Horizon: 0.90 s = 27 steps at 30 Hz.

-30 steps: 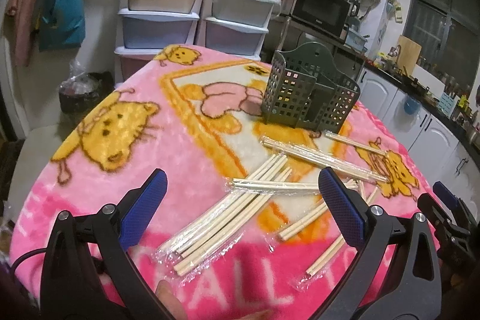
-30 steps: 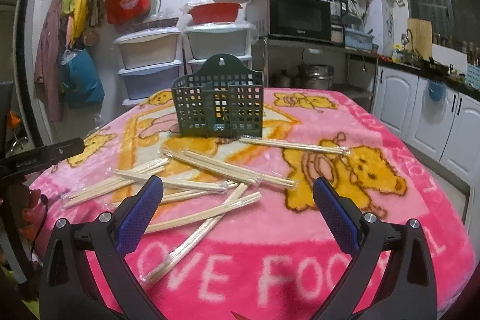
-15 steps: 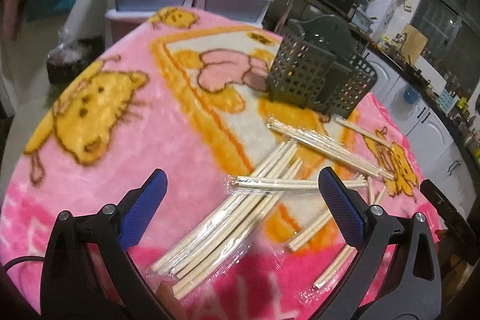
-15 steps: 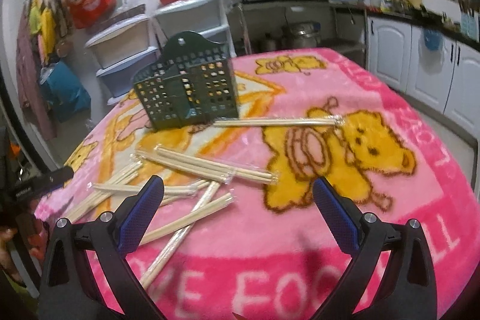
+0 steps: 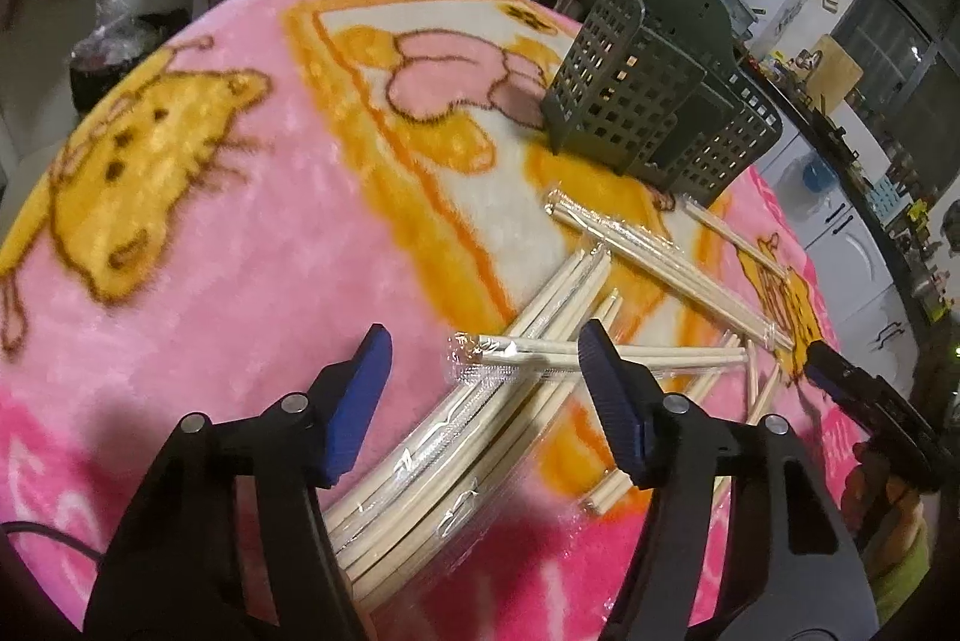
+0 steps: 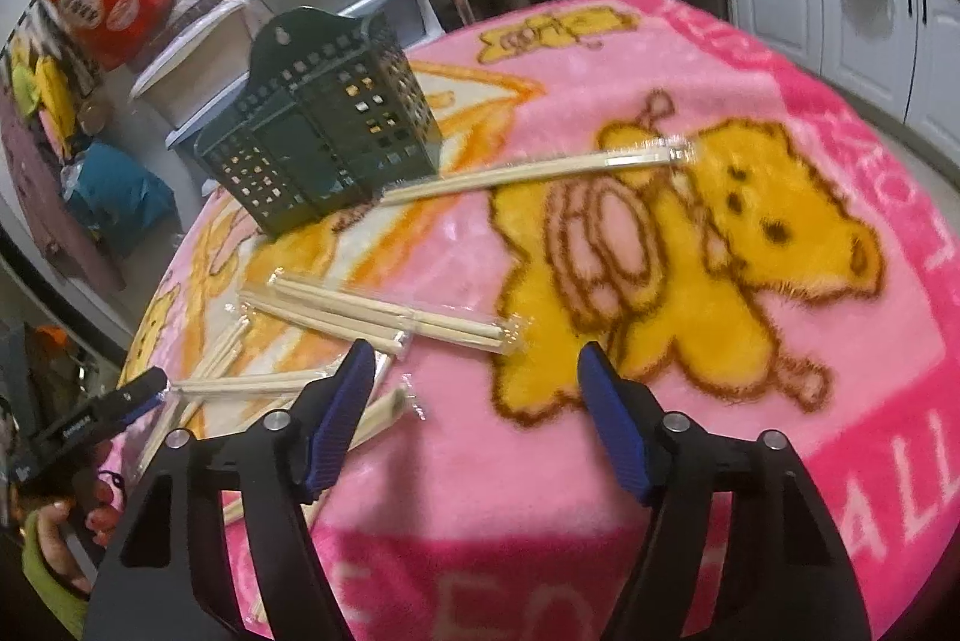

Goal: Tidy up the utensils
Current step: 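Lower the left tool onto a wrapped chopstick pair and close it while the right tool closes on another pair, then lift the left tool's chopsticks over the green caddy while the right tool carries its pair there too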

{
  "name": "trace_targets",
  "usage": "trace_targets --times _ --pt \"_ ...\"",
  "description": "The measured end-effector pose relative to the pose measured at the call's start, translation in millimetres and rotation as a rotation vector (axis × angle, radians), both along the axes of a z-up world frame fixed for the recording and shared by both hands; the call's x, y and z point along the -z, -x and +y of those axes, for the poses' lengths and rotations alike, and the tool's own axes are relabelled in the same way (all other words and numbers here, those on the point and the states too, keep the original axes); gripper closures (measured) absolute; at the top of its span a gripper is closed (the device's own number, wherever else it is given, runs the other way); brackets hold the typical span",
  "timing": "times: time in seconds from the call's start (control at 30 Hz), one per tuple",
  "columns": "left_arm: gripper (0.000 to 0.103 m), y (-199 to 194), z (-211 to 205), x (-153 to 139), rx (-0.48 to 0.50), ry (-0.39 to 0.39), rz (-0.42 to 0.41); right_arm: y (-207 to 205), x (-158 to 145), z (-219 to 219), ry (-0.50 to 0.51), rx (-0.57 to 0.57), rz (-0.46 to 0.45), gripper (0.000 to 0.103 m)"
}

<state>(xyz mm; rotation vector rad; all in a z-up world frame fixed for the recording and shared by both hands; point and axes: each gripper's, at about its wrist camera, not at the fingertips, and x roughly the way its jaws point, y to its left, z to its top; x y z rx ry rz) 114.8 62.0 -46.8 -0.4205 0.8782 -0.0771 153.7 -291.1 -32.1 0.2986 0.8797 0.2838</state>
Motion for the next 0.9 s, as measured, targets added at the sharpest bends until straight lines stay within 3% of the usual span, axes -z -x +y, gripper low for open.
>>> trace_targets --times 0.13,0.37,0.6,0.77,0.9 --pt "0.053 -5 4 5 -0.006 0.030 0.020 -8 7 -8 -0.051 0.008 0.049 0.045" --pt "0.071 -14 6 6 -0.013 0.028 0.035 -16 12 -14 -0.123 0.007 0.076 0.057" --pt "0.088 -20 5 6 -0.004 0.024 0.039 -24 16 -17 -0.174 -0.009 0.093 0.084" --pt "0.099 -21 2 4 0.009 0.022 0.036 -24 5 -16 -0.177 -0.029 0.041 0.090" --pt "0.101 -22 1 -3 0.014 0.025 0.012 -26 -13 -12 -0.158 -0.053 -0.025 0.093"
